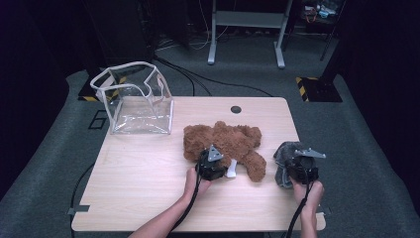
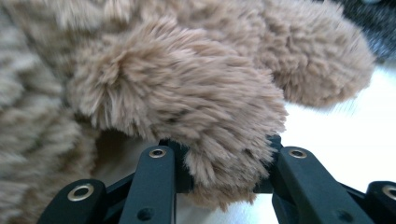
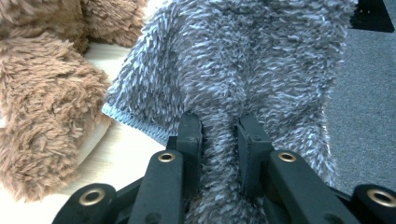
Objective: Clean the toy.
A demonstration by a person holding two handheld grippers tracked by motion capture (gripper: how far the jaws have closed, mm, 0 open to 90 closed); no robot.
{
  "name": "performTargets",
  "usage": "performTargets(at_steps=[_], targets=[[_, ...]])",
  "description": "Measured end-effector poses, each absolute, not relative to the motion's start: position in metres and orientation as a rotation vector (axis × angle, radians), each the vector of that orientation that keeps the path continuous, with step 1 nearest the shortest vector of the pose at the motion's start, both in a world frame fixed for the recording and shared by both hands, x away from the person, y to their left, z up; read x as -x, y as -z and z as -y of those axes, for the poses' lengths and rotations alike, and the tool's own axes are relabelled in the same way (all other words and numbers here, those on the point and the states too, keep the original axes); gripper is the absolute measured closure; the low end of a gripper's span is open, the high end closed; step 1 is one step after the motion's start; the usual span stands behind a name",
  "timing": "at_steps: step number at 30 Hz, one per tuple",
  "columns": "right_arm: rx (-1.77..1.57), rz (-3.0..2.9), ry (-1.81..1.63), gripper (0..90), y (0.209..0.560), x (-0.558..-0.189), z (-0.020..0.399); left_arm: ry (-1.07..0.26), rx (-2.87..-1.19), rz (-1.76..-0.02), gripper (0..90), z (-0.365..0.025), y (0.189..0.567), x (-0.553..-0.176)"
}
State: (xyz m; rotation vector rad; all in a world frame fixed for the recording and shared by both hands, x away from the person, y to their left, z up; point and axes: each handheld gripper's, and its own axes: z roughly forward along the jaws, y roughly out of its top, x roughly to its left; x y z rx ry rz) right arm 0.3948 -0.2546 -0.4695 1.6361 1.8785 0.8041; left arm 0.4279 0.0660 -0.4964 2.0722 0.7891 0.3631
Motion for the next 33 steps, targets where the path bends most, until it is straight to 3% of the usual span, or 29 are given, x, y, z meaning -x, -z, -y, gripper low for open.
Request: performTargets(at_steps=[9,23,29,33], targets=[[-1.639,-1.893,-0.798,73.6,0.471,-0.397,0.253,-0.393,-2.087,-0.724,70.2,-0.066,0.477,-0.434],[-1.637,-1.897,-0.793,73.2,0.47,-0.399,0.253,-0.392,-1.951,-0.536,71.4,-0.067,0.429,-0.424],[-1.631,-1.885,-0.803,73.1,0.464,-0.399,0.253,-0.365,-1.876,-0.528,71.5,-0.073,0.403,-0.417],[-1.633,-1.885,-0.8,72.9,0.463,-0.399,0.251,-0.35,-1.87,-0.54,71.4,-0.076,0.405,-0.417]])
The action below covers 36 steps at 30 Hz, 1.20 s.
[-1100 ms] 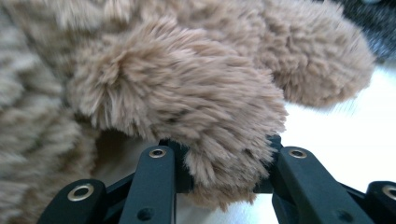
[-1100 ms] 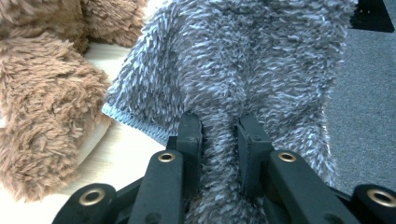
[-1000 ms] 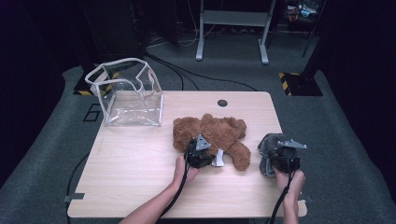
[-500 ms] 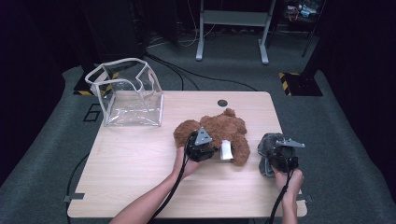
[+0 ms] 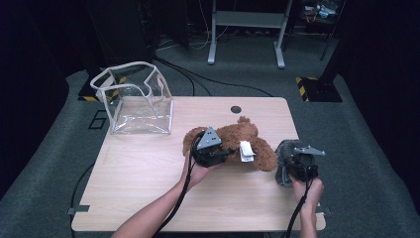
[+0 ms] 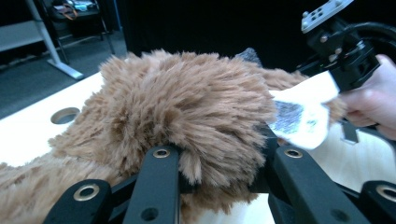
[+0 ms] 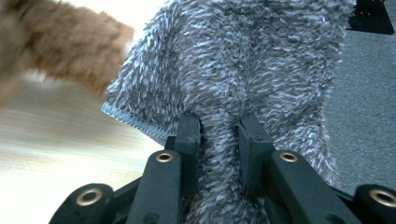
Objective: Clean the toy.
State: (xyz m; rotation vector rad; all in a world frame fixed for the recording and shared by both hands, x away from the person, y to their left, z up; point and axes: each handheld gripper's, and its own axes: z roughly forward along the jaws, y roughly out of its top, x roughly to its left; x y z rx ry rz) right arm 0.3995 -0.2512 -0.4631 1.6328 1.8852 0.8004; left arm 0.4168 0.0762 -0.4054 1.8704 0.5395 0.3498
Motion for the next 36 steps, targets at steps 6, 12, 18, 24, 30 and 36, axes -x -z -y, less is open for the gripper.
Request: performTargets(at_steps=[6,12,18,24,30,36], targets=[[-1.624,-1.905,-0.791,72.8,0.468,-0.401,0.246,-0.359,-1.907,-0.649,70.0,-0.084,0.435,-0.437],[-1.622,-1.921,-0.791,72.7,0.471,-0.402,0.24,-0.397,-1.922,-0.734,67.5,-0.096,0.452,-0.455],[-1.605,-1.938,-0.791,72.1,0.472,-0.403,0.237,-0.456,-1.926,-0.767,57.5,-0.097,0.455,-0.456],[-1.607,-1.945,-0.792,72.0,0.472,-0.404,0.238,-0.533,-1.897,-0.818,38.1,-0.105,0.455,-0.451],[-1.62,-1.947,-0.808,72.6,0.472,-0.405,0.238,-0.605,-1.854,-0.859,29.0,-0.121,0.457,-0.443],[-1.615,-1.956,-0.813,72.5,0.473,-0.409,0.234,-0.724,-1.849,-0.929,23.3,-0.135,0.459,-0.447]])
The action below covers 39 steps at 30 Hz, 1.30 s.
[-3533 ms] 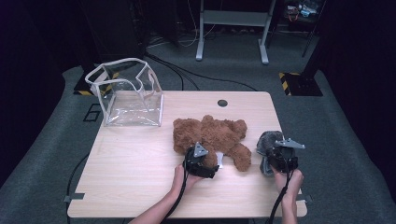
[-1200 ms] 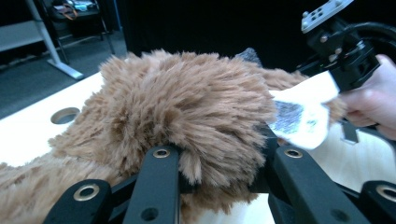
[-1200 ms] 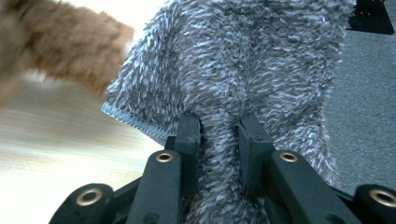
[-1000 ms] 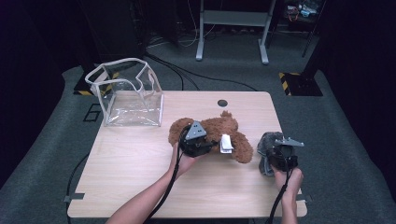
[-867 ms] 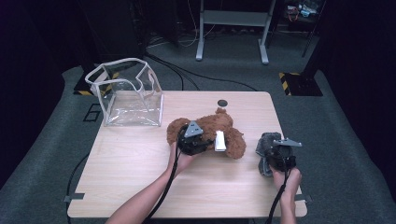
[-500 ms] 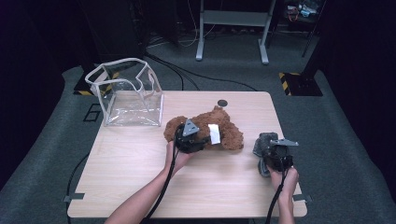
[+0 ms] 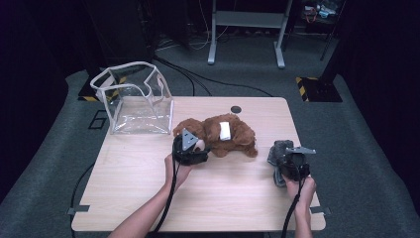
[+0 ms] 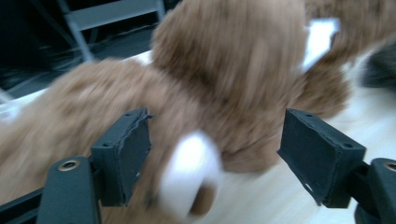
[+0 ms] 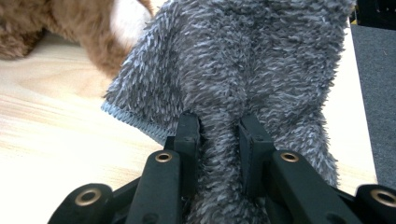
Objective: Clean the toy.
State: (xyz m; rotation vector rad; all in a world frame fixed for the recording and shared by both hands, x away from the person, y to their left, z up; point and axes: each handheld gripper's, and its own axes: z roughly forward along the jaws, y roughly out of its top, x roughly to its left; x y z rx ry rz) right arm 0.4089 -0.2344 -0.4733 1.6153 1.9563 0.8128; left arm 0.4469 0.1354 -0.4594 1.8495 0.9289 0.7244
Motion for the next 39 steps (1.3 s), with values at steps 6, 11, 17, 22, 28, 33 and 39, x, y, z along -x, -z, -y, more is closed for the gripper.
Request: performTargets(at_steps=[6,11,17,22,28,33,39], targets=[[-1.607,-1.965,-0.814,72.5,0.473,-0.411,0.231,-0.77,-1.865,-1.002,22.1,-0.14,0.462,-0.472],[-1.606,-1.968,-0.81,72.5,0.473,-0.41,0.231,-0.808,-1.844,-1.063,21.8,-0.141,0.458,-0.494],[-1.607,-1.959,-0.815,72.4,0.473,-0.408,0.231,-0.834,-1.892,-1.099,21.5,-0.134,0.461,-0.514],[-1.599,-1.965,-0.813,72.4,0.474,-0.406,0.229,-0.892,-1.904,-1.137,29.3,-0.132,0.47,-0.518],[-1.612,-1.964,-0.818,72.5,0.475,-0.405,0.227,-0.864,-1.908,-1.125,46.3,-0.133,0.477,-0.519],[-1.593,-1.968,-0.818,72.6,0.474,-0.404,0.228,-0.811,-1.874,-1.072,53.6,-0.14,0.478,-0.511],[-1.59,-1.955,-0.83,72.9,0.468,-0.403,0.228,-0.736,-1.852,-1.025,54.3,-0.142,0.474,-0.501]])
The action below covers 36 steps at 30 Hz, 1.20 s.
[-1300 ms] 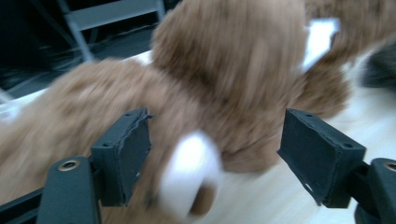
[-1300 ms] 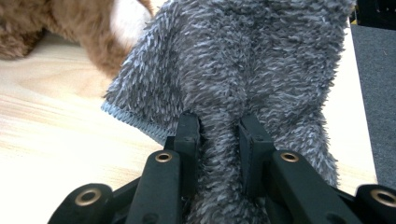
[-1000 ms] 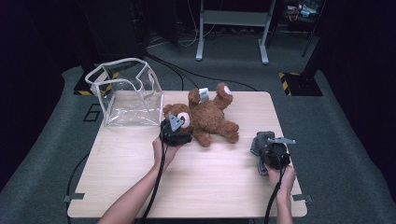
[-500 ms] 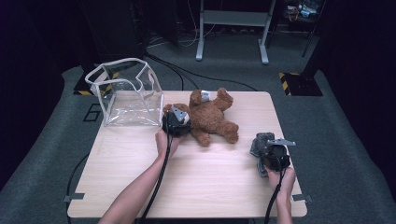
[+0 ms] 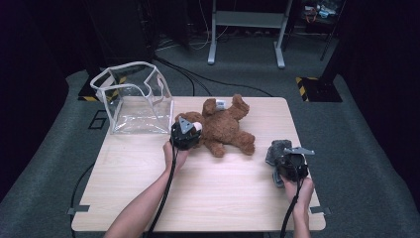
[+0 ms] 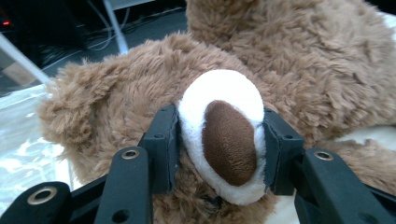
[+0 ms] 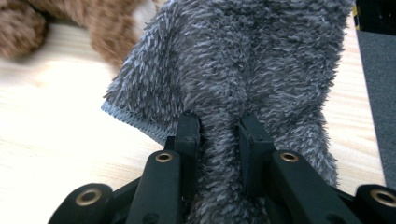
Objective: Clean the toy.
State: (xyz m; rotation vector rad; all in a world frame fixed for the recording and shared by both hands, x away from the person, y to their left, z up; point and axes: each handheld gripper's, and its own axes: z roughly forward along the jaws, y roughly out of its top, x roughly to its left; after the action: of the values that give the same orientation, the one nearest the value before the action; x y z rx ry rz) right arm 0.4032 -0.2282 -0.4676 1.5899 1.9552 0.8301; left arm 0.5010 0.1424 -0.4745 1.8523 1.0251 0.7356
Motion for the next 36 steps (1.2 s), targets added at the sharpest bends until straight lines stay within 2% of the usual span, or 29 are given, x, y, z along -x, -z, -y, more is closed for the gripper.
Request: performTargets(at_steps=[13,18,20,24,28,33,36], targets=[[-1.508,-1.951,-0.885,73.6,0.442,-0.404,0.215,-0.555,-1.884,-0.862,54.2,-0.113,0.474,-0.47],[-1.45,-1.966,-0.926,73.7,0.429,-0.405,0.2,-0.545,-1.888,-0.853,52.8,-0.101,0.475,-0.458],[-1.417,-1.979,-0.928,73.6,0.425,-0.407,0.191,-0.556,-1.895,-0.858,49.3,-0.101,0.475,-0.457],[-1.393,-2.019,-0.893,73.7,0.426,-0.419,0.175,-0.586,-1.898,-0.778,39.1,-0.11,0.474,-0.453],[-1.404,-2.033,-0.88,73.7,0.434,-0.427,0.167,-0.551,-1.891,-0.752,36.8,-0.129,0.478,-0.444],[-1.41,-2.036,-0.877,73.8,0.439,-0.429,0.166,-0.54,-1.906,-0.814,32.4,-0.153,0.487,-0.437],[-1.404,-2.036,-0.87,73.7,0.439,-0.428,0.166,-0.474,-1.98,-0.854,31.3,-0.165,0.496,-0.442]])
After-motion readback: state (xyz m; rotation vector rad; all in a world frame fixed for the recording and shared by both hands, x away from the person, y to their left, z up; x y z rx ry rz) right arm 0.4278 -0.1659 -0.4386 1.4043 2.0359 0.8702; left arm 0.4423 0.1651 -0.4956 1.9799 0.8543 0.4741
